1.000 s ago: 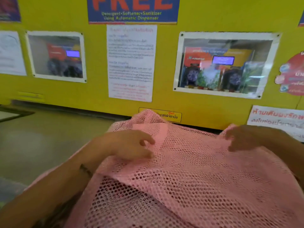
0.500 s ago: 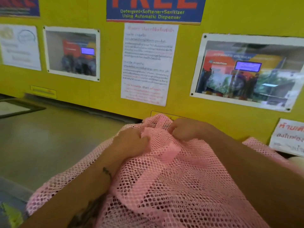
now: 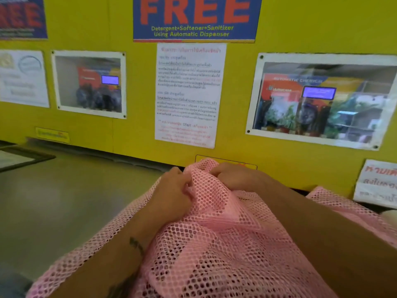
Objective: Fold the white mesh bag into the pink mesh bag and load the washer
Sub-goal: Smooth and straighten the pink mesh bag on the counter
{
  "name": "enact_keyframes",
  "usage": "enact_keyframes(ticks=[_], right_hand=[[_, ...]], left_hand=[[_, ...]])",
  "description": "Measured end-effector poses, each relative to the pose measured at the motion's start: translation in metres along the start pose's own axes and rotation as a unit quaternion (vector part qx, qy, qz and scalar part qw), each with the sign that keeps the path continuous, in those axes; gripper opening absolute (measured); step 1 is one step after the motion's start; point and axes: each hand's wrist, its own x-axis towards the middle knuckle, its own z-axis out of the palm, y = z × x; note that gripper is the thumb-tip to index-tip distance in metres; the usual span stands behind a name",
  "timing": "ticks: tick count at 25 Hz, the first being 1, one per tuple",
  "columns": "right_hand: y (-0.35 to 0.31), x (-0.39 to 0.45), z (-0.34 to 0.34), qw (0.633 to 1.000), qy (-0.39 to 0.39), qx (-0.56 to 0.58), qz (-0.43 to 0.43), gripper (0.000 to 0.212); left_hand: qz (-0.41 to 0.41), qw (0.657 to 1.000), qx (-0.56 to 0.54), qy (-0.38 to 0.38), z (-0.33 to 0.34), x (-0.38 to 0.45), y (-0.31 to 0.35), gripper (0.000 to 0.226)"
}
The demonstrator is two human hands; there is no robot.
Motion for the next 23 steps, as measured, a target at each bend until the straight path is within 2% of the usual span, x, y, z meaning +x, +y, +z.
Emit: enact_keyframes(ticks=[3, 6, 8, 9, 10, 11, 12, 13, 14, 16, 17, 18, 23], right_hand=[[-0.005, -0.001, 0.005, 0.987, -0.119, 0.102, 0.027, 0.029], [-0.009, -0.003, 0.006, 0.983, -0.145, 0.107, 0.042, 0.03], [-0.014, -0.002, 0.0, 0.997, -0.071, 0.036, 0.022, 0.024], [-0.016, -0.002, -0.007, 1.0, 0.007, -0.008, 0.015, 0.014], [-0.018, -0.001, -0.015, 0.993, 0.108, -0.041, 0.018, 0.015], [-0.018, 0.0, -0.024, 0.976, 0.208, -0.064, 0.031, 0.02], [-0.018, 0.0, -0.031, 0.96, 0.265, -0.082, 0.047, 0.019], [-0.018, 0.0, -0.035, 0.957, 0.263, -0.099, 0.069, 0.016], [-0.019, 0.0, -0.037, 0.966, 0.217, -0.111, 0.092, 0.015], [-0.016, 0.007, -0.03, 0.974, 0.149, -0.12, 0.117, 0.01], [-0.014, 0.01, -0.024, 0.972, 0.158, -0.135, 0.109, 0.012], [-0.01, 0.014, -0.019, 0.97, 0.174, -0.145, 0.091, 0.026], [0.013, 0.032, 0.007, 0.983, 0.156, -0.09, 0.035, 0.085]], left_hand=[[-0.048, 0.993, -0.014, 0.108, -0.012, -0.001, 0.001, 0.019], [-0.094, 0.987, -0.01, 0.127, -0.018, -0.003, 0.0, 0.011], [-0.115, 0.986, -0.03, 0.116, -0.018, -0.005, 0.003, 0.01], [-0.123, 0.984, -0.057, 0.116, -0.018, -0.006, 0.006, 0.015], [-0.132, 0.98, -0.102, 0.111, -0.019, -0.006, 0.008, 0.021], [-0.145, 0.973, -0.154, 0.091, -0.019, -0.006, 0.011, 0.027], [-0.155, 0.966, -0.2, 0.054, -0.02, -0.007, 0.014, 0.031], [-0.157, 0.962, -0.223, 0.002, -0.02, -0.008, 0.016, 0.035], [-0.15, 0.963, -0.215, -0.056, -0.02, -0.011, 0.018, 0.04], [-0.107, 0.976, -0.107, -0.157, -0.014, -0.015, 0.015, 0.055], [-0.083, 0.981, -0.039, -0.172, -0.012, -0.017, 0.013, 0.059], [-0.068, 0.984, -0.003, -0.163, -0.01, -0.017, 0.01, 0.058], [-0.006, 0.999, -0.027, -0.026, -0.018, -0.014, 0.013, 0.033]])
